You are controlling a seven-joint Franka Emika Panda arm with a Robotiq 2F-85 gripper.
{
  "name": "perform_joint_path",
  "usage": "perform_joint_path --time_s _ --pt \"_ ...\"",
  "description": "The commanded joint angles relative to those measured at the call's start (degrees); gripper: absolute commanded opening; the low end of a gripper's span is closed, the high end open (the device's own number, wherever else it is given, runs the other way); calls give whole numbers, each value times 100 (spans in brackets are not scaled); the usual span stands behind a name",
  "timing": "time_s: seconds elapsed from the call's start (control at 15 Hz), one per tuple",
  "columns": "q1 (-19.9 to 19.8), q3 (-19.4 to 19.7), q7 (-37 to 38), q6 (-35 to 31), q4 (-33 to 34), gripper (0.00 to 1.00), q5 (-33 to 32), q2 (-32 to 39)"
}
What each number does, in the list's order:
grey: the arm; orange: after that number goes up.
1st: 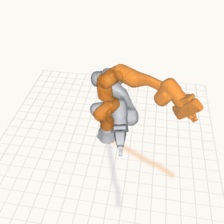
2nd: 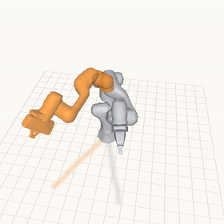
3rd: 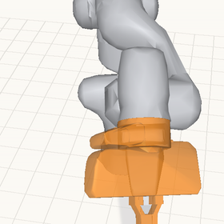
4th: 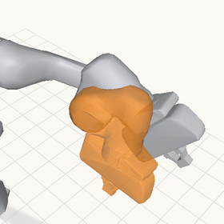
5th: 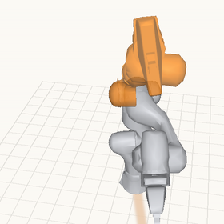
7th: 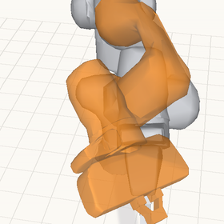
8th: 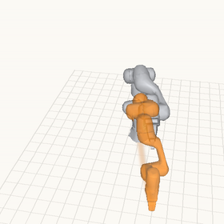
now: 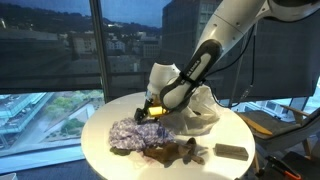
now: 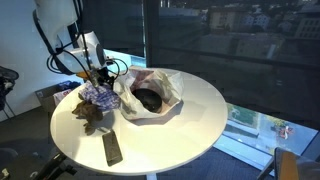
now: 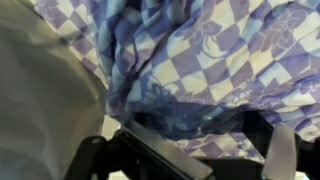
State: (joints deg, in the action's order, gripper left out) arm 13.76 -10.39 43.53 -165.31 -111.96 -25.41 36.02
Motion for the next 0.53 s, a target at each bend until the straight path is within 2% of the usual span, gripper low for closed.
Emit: perform_joint_path --time_s 0.0,0.2,0.27,0.33,0.47 --pt "139 -16 -1047 394 519 100 1285 454" --pt "358 159 -1546 666 657 100 1902 540" --pt "421 180 -1677 677 642 75 2032 492" --pt "510 259 -1765 665 629 75 2083 457" --pt "586 320 -1874 618 620 58 2201 416"
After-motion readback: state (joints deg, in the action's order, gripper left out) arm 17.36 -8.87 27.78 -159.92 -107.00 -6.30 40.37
